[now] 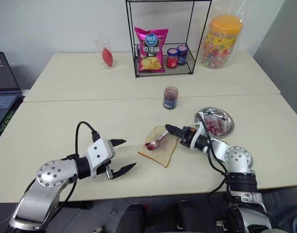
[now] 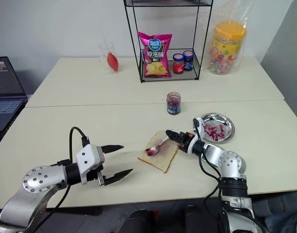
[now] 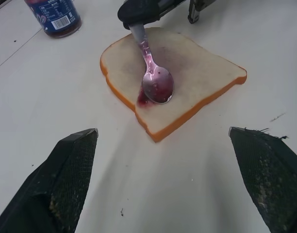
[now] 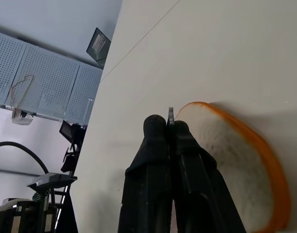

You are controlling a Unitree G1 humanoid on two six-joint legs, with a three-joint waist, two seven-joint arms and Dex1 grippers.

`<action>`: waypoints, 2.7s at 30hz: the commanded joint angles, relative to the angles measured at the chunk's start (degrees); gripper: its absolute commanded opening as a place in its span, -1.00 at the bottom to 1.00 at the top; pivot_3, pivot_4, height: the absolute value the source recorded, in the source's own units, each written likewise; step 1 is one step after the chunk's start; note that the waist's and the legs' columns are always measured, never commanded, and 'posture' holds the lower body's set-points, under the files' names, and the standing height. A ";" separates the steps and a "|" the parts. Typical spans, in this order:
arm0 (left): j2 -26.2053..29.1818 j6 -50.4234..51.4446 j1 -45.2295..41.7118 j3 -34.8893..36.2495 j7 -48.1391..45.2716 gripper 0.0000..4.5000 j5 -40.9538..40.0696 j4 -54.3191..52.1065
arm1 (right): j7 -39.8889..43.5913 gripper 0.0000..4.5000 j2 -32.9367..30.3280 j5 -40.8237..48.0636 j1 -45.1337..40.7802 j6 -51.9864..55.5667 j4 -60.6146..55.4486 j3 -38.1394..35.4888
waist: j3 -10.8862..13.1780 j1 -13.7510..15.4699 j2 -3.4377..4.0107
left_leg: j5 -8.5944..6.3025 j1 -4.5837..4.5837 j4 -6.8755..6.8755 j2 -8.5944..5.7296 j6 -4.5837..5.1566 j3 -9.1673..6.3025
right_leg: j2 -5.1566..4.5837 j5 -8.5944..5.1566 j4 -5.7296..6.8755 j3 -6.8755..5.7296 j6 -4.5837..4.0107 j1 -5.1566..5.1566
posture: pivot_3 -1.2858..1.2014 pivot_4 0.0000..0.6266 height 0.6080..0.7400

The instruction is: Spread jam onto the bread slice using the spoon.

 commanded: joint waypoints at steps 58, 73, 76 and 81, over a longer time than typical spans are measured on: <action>1.32 0.58 0.89 0.50 -0.87 1.00 -3.65 -4.39 | -8.96 -0.97 0.89 7.67 -0.81 3.28 -17.08 0.21 | 0.03 -0.17 0.05 | 0.03 -0.08 -0.08 0.04 0.07 0.04 | 0.02 0.07 -0.16 0.05 0.20 -0.07 | 0.03 -0.52 1.00; 1.18 -0.05 1.74 0.52 -1.32 1.00 -2.93 -4.22 | -1.57 -0.97 -2.77 -1.00 0.97 -1.83 -8.17 4.34 | 0.03 -0.06 0.05 | 0.03 -0.09 -0.06 0.00 0.07 0.06 | -0.01 0.08 -0.21 0.06 0.19 -0.06 | 0.03 -0.52 1.00; 1.06 0.08 1.40 0.31 -1.18 1.00 -2.94 -4.22 | -1.28 -0.97 -4.19 -0.74 2.03 -1.38 -8.90 3.52 | 0.03 -0.05 0.05 | 0.03 -0.08 -0.07 0.01 0.07 0.04 | -0.01 0.07 -0.21 0.04 0.20 -0.05 | 0.03 -0.52 1.00; 0.47 0.98 -0.67 -0.42 -0.77 1.00 -3.49 -4.12 | -2.59 -0.97 -6.83 0.69 2.41 -2.00 -8.93 -1.96 | 0.03 0.19 0.05 | 0.04 -0.08 -0.03 0.00 0.07 0.04 | -0.01 0.07 -0.21 0.05 0.21 -0.02 | 0.03 -0.52 1.00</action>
